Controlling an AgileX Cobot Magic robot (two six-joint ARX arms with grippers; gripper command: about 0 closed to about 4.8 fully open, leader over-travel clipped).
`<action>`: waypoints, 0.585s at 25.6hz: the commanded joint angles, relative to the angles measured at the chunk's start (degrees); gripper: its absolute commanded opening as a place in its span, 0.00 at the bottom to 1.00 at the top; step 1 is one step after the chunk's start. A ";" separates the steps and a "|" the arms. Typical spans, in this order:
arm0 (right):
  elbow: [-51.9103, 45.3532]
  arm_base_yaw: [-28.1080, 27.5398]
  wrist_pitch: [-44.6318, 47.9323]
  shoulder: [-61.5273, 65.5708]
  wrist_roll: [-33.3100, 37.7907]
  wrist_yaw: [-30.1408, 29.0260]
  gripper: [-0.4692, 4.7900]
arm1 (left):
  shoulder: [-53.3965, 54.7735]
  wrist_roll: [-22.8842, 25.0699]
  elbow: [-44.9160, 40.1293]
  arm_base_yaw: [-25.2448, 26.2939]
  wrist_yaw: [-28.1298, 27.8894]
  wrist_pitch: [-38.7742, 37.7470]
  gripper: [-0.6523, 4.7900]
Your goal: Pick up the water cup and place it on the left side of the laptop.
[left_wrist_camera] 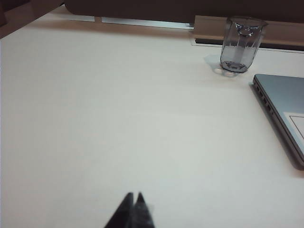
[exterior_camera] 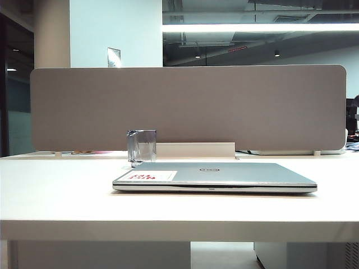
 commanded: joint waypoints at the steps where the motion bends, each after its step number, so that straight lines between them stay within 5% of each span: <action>1: -0.26 0.02 0.50 -0.04 -1.27 0.46 0.09 | 0.02 -0.13 0.17 -0.04 0.33 0.31 0.11; 3: -0.26 -0.04 0.68 -0.04 -7.91 2.45 0.09 | 0.02 -0.13 0.17 -0.04 0.33 0.31 0.11; 15: -0.26 0.04 0.68 -0.04 -8.17 2.89 0.09 | 0.04 0.20 0.17 -0.04 0.39 0.37 0.11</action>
